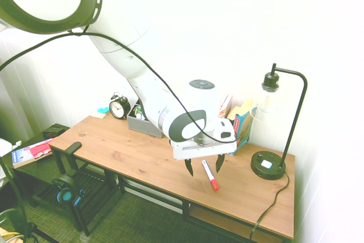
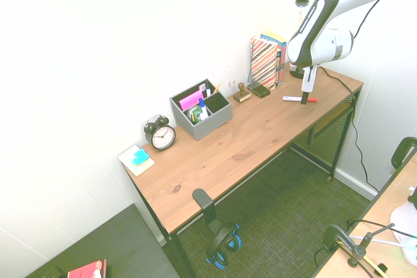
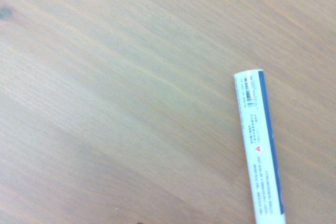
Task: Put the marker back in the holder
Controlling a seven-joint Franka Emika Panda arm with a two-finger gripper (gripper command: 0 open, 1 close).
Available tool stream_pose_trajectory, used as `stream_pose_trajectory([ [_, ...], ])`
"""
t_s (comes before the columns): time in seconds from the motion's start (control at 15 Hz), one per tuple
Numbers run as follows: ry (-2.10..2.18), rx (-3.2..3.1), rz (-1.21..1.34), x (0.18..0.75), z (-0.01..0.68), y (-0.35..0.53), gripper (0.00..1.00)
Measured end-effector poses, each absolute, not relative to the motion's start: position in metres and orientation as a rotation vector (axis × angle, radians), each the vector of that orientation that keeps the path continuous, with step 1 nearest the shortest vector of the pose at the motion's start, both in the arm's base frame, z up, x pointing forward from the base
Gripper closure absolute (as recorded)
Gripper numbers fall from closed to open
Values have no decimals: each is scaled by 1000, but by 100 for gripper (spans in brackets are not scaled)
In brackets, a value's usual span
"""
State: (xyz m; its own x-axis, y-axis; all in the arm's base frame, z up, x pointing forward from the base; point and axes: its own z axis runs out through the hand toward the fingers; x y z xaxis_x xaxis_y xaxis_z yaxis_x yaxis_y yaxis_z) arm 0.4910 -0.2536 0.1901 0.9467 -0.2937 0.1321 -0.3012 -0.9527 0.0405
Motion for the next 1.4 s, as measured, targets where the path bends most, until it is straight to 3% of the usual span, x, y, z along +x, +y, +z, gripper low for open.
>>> stream_pose_trajectory([
  [1.4, -500, 3020, 99, 497, 162, -271, 100],
])
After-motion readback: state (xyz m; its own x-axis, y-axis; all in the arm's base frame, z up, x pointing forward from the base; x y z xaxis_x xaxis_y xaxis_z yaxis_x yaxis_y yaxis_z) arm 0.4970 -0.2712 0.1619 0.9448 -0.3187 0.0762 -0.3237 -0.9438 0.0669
